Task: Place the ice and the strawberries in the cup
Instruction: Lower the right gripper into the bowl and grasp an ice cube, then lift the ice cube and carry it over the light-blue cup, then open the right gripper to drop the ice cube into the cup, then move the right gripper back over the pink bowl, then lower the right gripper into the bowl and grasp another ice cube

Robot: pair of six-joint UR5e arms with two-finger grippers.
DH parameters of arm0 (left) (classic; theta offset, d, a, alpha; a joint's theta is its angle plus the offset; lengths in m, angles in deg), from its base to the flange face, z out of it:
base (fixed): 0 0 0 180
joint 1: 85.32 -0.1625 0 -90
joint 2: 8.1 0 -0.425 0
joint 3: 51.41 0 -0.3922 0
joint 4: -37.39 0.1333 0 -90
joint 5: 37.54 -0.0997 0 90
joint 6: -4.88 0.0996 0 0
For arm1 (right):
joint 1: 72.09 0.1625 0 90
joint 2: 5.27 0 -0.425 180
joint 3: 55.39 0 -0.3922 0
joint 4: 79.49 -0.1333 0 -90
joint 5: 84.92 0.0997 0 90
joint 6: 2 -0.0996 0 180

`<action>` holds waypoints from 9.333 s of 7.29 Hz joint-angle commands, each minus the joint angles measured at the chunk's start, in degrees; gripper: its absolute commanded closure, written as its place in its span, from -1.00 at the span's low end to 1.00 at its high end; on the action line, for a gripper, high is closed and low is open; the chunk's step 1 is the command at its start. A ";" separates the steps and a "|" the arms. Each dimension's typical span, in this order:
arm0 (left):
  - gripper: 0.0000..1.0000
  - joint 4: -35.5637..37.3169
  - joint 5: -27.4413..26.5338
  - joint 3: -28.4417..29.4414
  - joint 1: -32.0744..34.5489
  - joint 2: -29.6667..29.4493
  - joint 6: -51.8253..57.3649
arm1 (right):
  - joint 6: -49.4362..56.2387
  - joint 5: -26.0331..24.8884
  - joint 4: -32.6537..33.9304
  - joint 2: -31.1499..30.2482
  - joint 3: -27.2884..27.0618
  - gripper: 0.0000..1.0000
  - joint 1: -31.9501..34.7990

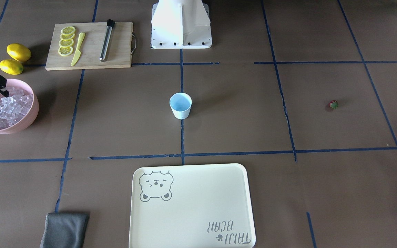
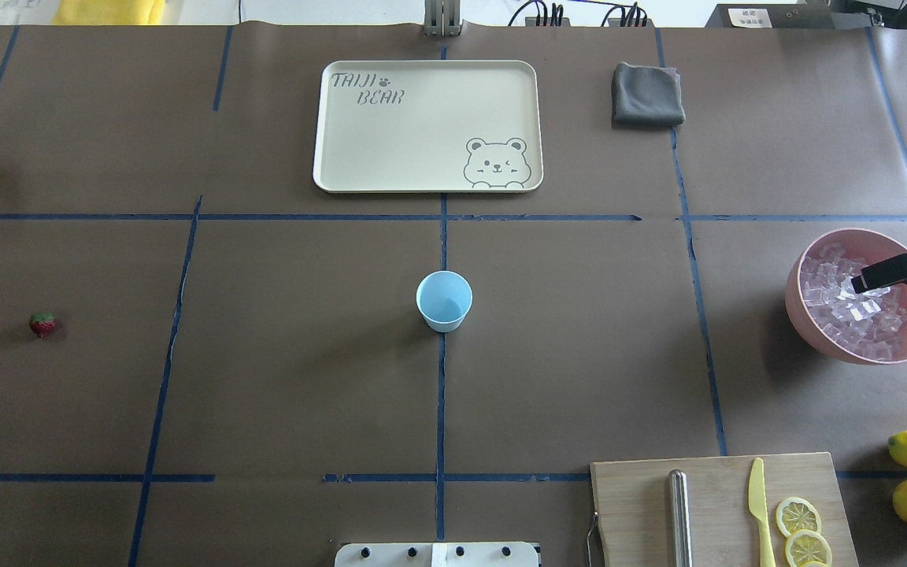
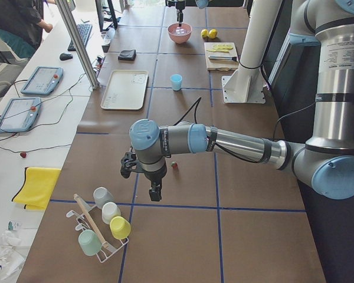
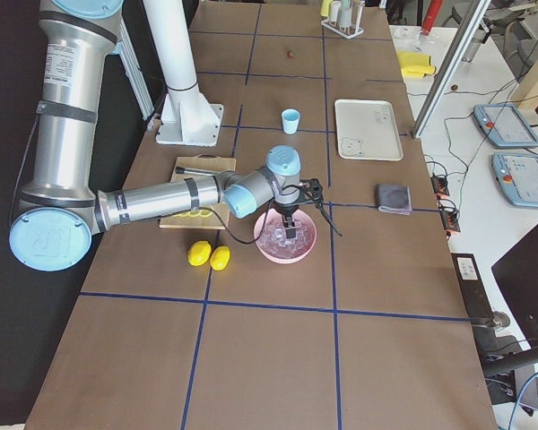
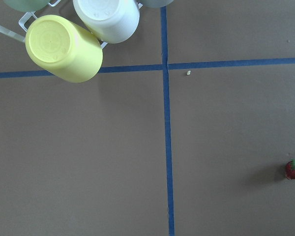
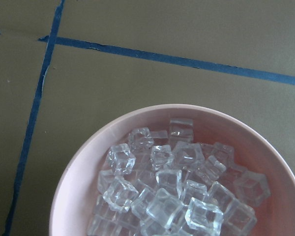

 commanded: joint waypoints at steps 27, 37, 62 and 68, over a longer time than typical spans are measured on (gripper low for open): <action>-1.00 0.35 0.00 -0.79 0.00 0.28 -0.09 | -23.16 -10.33 39.36 42.40 -11.16 1.00 -17.93; -1.00 0.26 0.09 -0.79 -0.09 0.28 -0.09 | -35.78 -26.02 36.99 61.44 16.64 1.00 -34.15; -1.00 0.35 0.09 -2.55 -0.18 0.37 -0.09 | 33.43 -2.55 24.25 3.35 -11.75 -1.00 0.57; -1.00 0.35 0.09 -2.37 -0.18 0.37 -0.09 | 52.72 -2.81 23.03 4.13 -5.26 -0.98 1.54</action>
